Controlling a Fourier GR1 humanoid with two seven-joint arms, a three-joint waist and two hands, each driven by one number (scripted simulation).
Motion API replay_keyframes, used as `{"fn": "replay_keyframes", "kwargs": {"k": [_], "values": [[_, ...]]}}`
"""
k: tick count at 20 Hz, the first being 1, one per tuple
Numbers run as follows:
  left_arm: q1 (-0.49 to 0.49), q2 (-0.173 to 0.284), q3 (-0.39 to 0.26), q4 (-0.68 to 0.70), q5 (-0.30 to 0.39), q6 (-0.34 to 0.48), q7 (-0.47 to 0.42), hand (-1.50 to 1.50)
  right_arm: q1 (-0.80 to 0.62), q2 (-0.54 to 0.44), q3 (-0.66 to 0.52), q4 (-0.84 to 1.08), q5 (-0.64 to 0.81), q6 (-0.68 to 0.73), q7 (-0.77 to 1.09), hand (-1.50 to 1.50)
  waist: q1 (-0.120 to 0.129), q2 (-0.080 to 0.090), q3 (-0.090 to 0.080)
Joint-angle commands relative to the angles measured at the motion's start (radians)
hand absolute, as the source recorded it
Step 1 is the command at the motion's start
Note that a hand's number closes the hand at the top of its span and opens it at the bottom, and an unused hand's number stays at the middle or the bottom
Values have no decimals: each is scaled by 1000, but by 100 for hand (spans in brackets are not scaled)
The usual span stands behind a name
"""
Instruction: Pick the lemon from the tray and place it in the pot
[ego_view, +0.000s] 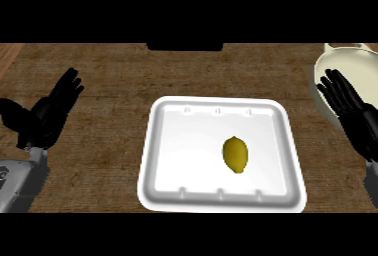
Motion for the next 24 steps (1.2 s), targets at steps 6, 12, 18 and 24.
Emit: {"fn": "replay_keyframes", "kwargs": {"k": [6, 12, 18, 24], "values": [[-10, -59, 49, -175, -65, 193, 50, 0, -301, 91, -41, 320, 94, -24, -79, 150, 42, -7, 16], [-45, -111, 44, -110, -67, 219, 88, 0, -175, 136, -4, 380, 315, -203, -383, -150, 0, -7, 16], [30, -75, 103, -186, -48, 159, 117, 0, -120, 53, 19, 196, 341, -60, -362, -150, -11, -15, 13], [46, -85, 74, -248, -75, 193, 154, 0, -223, -72, 135, 33, 367, 107, 23, -150, -9, -19, 12]]}}
